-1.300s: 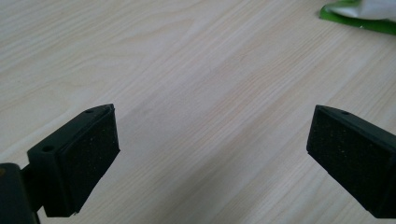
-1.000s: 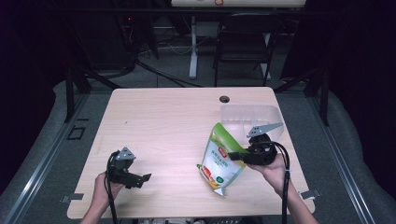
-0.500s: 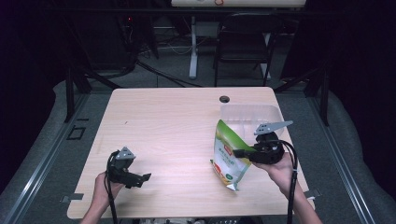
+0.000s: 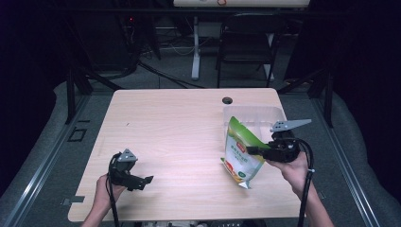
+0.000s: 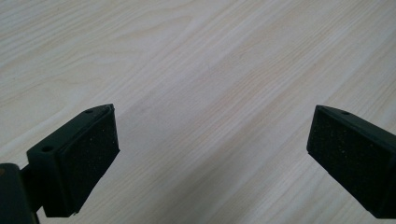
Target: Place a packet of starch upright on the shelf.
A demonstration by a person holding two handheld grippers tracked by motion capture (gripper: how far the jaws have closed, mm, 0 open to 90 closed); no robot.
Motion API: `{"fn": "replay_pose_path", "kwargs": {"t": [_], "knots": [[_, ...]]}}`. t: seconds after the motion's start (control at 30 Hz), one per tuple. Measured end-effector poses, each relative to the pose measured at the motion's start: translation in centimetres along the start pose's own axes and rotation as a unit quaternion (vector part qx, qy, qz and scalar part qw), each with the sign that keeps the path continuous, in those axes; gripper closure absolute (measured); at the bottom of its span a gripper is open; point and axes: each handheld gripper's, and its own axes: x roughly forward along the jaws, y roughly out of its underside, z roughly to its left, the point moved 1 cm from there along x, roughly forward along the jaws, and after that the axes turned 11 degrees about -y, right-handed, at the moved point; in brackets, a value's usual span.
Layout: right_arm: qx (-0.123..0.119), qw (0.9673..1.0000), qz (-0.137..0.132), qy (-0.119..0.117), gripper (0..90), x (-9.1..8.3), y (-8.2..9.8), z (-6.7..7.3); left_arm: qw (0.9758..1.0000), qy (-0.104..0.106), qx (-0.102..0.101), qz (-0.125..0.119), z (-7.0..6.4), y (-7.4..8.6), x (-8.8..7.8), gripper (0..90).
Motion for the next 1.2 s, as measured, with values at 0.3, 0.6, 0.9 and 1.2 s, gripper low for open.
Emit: {"fn": "replay_pose_path", "kwargs": {"t": [0.3,0.6,0.9,1.2], "knots": [[0.014,0.9998,-0.009,0.008,90.0,-1.5,0.2,-1.1,1.0000,-0.003,-0.003,0.005,0.2,0.0,0.2,2.3],[0.026,0.9993,-0.024,0.013,90.0,-2.6,0.4,-1.6,1.0000,-0.004,-0.003,0.005,0.2,0.0,0.1,2.2],[0.030,0.9988,-0.029,0.024,90.0,-3.8,0.4,-2.0,1.0000,-0.005,0.000,0.003,0.0,-0.1,0.1,2.2],[0.030,0.9976,-0.047,0.040,90.0,-5.8,-0.2,-2.7,0.9999,-0.010,-0.006,0.004,0.1,-0.1,0.1,2.3]]}}
